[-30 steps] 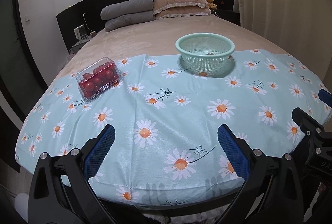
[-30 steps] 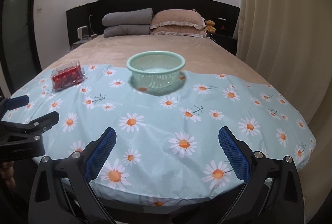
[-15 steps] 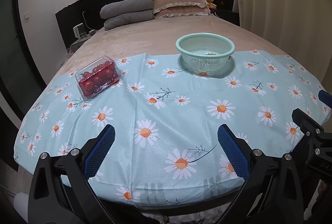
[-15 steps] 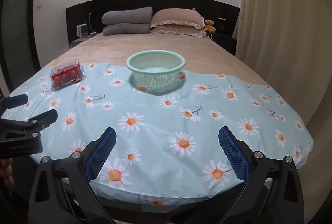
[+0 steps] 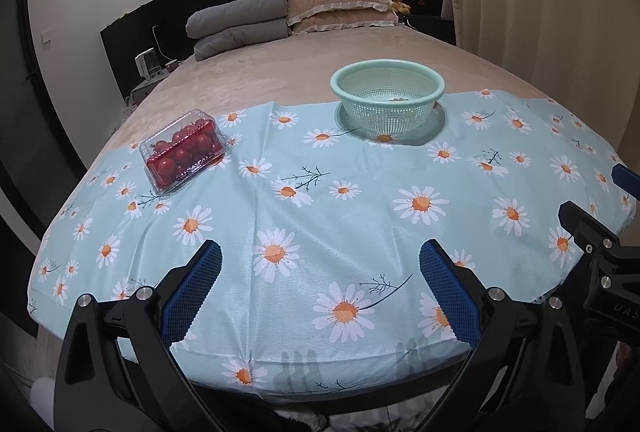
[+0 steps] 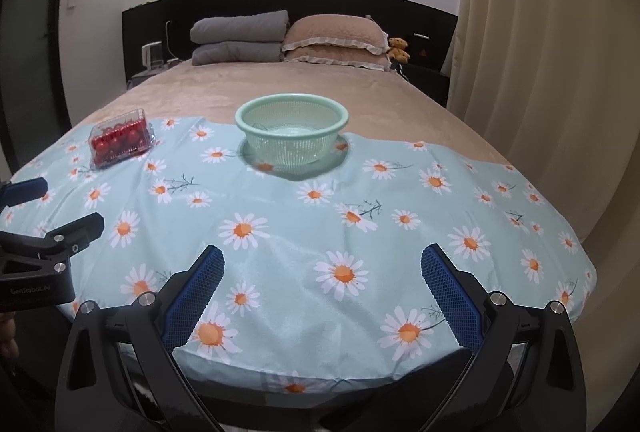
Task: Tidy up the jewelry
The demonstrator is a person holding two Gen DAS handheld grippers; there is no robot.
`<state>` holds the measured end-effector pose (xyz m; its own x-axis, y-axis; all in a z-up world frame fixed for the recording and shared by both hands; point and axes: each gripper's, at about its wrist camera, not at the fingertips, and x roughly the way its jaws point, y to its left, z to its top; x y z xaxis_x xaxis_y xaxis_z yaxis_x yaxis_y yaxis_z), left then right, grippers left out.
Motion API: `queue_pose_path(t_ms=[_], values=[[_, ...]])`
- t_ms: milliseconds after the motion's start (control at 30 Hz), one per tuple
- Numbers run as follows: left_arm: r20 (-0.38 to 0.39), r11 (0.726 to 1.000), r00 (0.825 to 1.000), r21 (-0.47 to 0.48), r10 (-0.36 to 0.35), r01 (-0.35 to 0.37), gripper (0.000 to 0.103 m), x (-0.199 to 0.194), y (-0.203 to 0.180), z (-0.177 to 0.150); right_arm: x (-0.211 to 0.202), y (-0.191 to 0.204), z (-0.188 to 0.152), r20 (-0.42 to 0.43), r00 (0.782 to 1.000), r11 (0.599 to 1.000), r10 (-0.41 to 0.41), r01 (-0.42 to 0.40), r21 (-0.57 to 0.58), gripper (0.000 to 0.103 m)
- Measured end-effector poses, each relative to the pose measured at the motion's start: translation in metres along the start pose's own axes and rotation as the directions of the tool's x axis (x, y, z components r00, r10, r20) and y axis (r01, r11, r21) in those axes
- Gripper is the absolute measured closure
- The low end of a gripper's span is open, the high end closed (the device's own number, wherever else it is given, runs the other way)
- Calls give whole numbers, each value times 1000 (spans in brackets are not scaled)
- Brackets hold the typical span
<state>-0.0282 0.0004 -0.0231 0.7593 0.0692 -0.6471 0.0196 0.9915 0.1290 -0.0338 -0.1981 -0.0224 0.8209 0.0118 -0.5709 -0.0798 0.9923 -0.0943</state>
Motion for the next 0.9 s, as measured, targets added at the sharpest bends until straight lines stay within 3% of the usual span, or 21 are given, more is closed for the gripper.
queue_pose_path(t_ms=[900], values=[[-2, 999, 999, 12, -46, 46, 6, 3, -4, -2, 13, -2, -7, -44, 999, 1000, 6, -5, 25, 8]])
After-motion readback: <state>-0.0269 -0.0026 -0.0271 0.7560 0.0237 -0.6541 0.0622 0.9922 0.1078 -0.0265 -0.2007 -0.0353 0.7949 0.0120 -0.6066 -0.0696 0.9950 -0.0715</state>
